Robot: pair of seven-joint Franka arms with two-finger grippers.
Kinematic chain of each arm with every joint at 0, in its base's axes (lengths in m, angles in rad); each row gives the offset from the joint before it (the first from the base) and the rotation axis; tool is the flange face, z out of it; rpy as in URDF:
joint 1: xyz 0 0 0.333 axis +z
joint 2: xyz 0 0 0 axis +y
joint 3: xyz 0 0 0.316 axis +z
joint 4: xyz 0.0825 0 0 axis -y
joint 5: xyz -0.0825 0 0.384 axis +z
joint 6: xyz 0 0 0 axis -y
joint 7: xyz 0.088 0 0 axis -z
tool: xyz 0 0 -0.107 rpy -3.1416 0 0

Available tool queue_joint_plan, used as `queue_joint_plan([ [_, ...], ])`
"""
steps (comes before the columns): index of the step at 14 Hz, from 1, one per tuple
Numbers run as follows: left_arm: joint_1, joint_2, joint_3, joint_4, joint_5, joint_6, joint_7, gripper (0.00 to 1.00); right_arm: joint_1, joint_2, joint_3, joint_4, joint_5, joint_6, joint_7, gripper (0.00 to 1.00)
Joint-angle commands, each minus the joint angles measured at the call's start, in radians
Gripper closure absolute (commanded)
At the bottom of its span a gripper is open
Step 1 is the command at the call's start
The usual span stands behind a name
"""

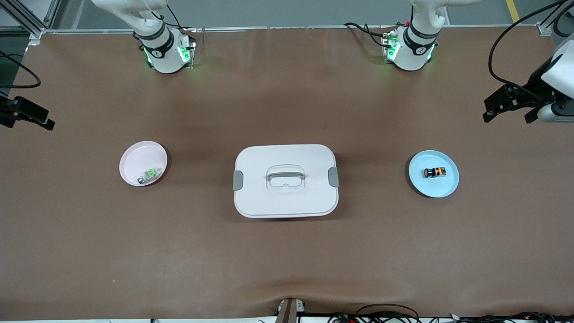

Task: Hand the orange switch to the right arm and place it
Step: 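Move the left gripper down over the orange switch on the blue plate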

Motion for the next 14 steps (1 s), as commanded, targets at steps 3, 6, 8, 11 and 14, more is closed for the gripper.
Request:
queue_joint_plan([
  [3, 0.000, 0.006, 0.001, 0.018, 0.004, -0.021, -0.004, 0.00, -0.011, -0.012, -0.001, -0.003, 0.032, -0.004, 0.018, 0.00],
  [6, 0.001, 0.013, 0.004, 0.018, 0.004, -0.021, 0.008, 0.00, -0.009, -0.012, -0.001, -0.003, 0.032, -0.009, 0.014, 0.00],
  [8, 0.003, 0.030, 0.007, 0.018, 0.001, -0.023, 0.007, 0.00, -0.009, -0.012, -0.001, -0.003, 0.030, -0.010, 0.014, 0.00],
  [11, 0.012, 0.062, 0.010, 0.009, 0.006, -0.061, 0.004, 0.00, -0.009, -0.011, -0.001, -0.003, 0.030, -0.009, 0.011, 0.00],
  [14, 0.037, 0.107, 0.009, -0.003, 0.006, -0.062, 0.014, 0.00, -0.009, -0.011, -0.001, -0.003, 0.019, -0.006, 0.011, 0.00],
])
